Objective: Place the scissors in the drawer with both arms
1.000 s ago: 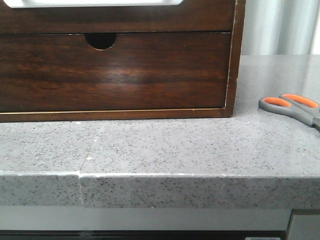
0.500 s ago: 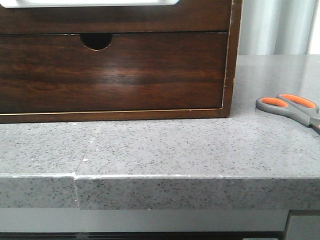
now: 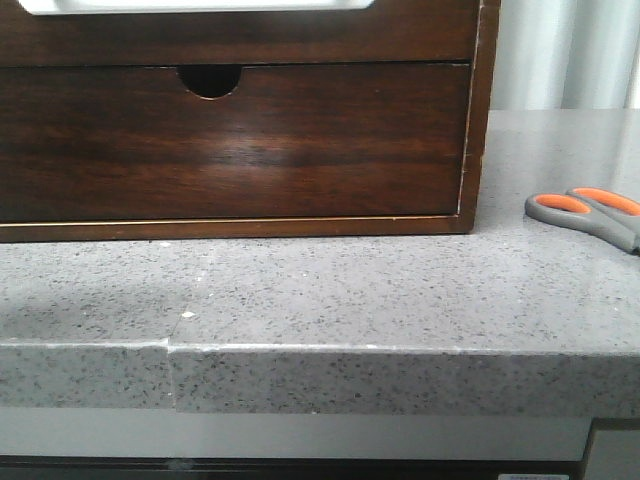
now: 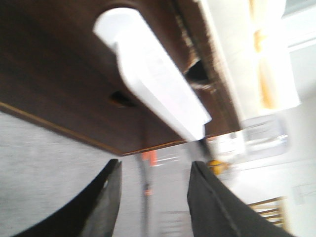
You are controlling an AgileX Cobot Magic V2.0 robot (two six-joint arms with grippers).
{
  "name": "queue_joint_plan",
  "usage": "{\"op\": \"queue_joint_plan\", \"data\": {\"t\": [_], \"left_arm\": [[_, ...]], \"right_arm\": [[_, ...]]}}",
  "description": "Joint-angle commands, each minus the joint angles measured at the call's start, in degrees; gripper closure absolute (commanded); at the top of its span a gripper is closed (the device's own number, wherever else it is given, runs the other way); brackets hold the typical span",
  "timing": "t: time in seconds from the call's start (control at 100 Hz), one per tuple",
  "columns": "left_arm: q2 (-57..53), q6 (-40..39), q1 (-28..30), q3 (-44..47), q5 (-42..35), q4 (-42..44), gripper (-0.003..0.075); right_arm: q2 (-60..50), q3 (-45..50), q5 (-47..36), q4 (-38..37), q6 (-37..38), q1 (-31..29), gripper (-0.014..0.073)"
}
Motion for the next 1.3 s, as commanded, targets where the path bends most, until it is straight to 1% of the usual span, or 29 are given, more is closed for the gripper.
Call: {"op": "queue_joint_plan", "data": {"t": [0.0,0.05,0.26,0.51,0.69,1.03,1.29], "left_arm": [[2.3,4.9,-0.4,-1.9,0.8,-13.2,0.0424],[3.4,5.5,-0.4,-1.9,1.5,-16.2,0.0425],[8.2,8.0,-0.4,-2.0,3.7,-22.5,0.0425],[13.2,8.9,-0.4,-5.5,6.7,-22.5,0.0424],[14.9,8.9,-0.4,-8.2,4.6,-22.5,0.0424],[19.0,8.1,-0.4,-8.3,5.2,-22.5,0.0424],[20.2,8.1,-0.4,-8.4,3.2,-22.5,0.0425]], "right_arm": [[1.1,-2.2,-3.4,1.2,-0.2,-0.3,0.016],[1.1,-2.2,-3.4,1.5,-0.2,-0.3,0.016],[1.1,-2.2,-3.6,1.7,-0.1,-0.3,0.0171],[1.1,-2.2,-3.6,1.7,-0.1,-0.3,0.0171],[1.1,-2.2,-3.6,1.7,-0.1,-0.3,0.0171],[1.1,-2.2,-3.5,1.7,-0.1,-0.3,0.0171],[1.1,-2.2,-3.5,1.7,-0.1,-0.3,0.0176]]}}
